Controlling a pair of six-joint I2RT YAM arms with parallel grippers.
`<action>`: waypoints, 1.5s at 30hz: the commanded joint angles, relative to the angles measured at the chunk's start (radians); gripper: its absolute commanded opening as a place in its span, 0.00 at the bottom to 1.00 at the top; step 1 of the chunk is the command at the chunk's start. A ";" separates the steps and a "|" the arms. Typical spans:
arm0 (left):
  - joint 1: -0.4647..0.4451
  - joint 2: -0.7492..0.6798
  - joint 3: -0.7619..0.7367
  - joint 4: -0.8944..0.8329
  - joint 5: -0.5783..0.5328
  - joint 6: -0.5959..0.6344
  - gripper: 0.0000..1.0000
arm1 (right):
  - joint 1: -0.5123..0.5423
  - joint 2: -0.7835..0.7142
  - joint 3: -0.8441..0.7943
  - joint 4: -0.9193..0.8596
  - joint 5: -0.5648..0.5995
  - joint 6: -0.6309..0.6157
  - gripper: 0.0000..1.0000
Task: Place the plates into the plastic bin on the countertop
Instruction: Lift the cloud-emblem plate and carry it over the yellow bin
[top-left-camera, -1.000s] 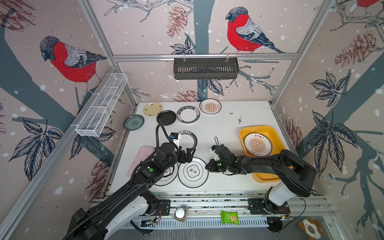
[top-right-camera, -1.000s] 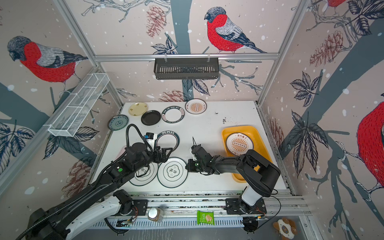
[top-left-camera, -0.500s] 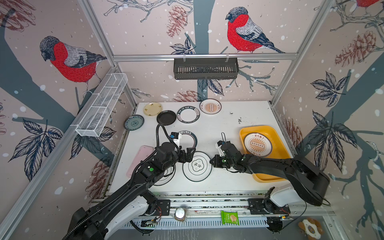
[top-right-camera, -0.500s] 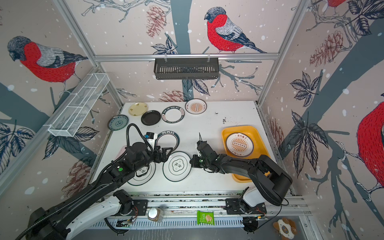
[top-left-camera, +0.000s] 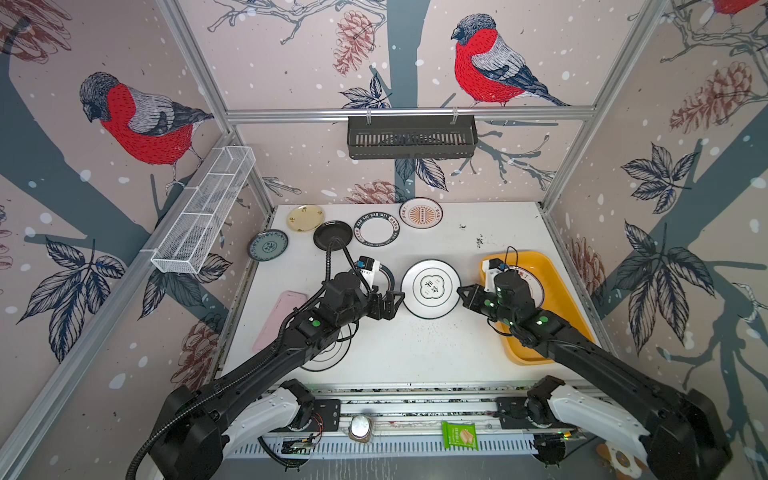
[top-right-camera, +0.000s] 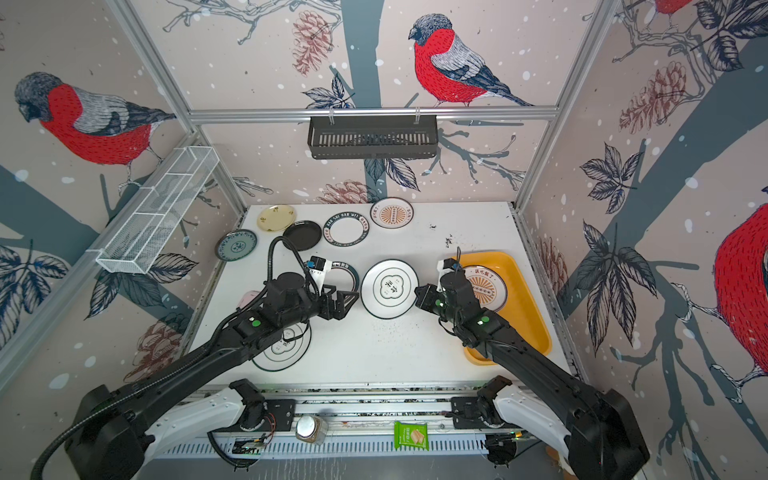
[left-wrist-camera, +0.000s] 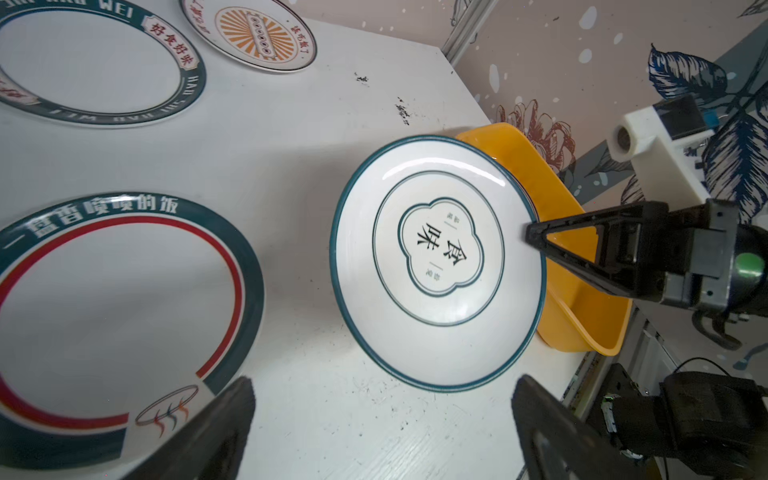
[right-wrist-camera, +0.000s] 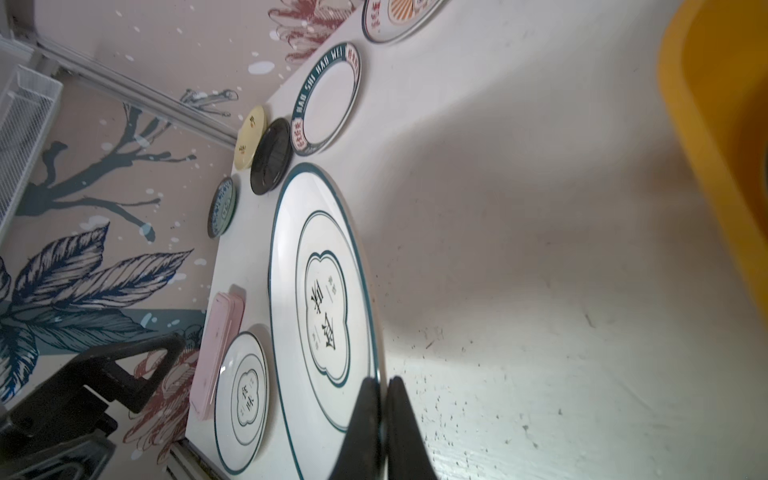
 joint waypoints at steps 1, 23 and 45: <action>-0.003 0.062 0.046 0.101 0.099 0.060 0.97 | -0.063 -0.059 0.005 0.008 0.018 0.010 0.01; -0.095 0.569 0.485 0.163 0.269 0.250 0.96 | -0.612 -0.111 0.054 -0.098 -0.178 0.018 0.01; -0.136 0.846 0.739 0.045 0.319 0.289 0.97 | -0.990 -0.175 -0.135 -0.106 -0.289 -0.035 0.01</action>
